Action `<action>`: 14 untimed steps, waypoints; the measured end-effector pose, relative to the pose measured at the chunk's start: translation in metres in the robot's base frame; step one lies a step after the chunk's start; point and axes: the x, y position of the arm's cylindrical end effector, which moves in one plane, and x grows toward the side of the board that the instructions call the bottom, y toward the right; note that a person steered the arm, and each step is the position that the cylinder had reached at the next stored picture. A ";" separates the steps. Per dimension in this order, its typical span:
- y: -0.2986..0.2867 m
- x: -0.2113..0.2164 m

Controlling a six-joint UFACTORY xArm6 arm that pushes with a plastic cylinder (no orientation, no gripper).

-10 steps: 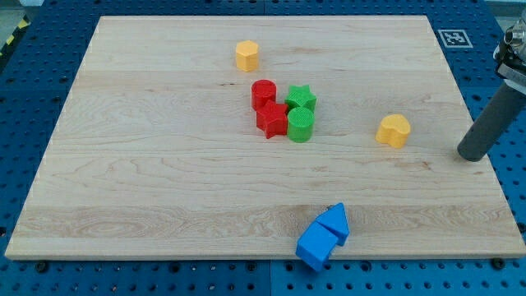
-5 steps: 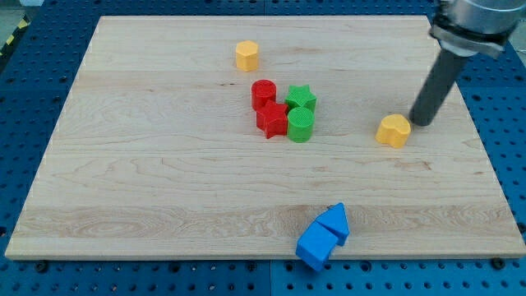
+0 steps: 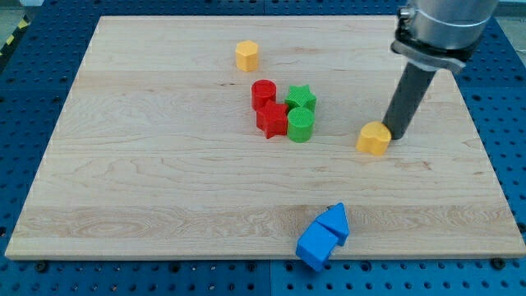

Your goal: Push the yellow heart to the bottom centre

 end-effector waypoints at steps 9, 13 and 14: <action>-0.099 0.064; -0.129 0.068; -0.132 0.078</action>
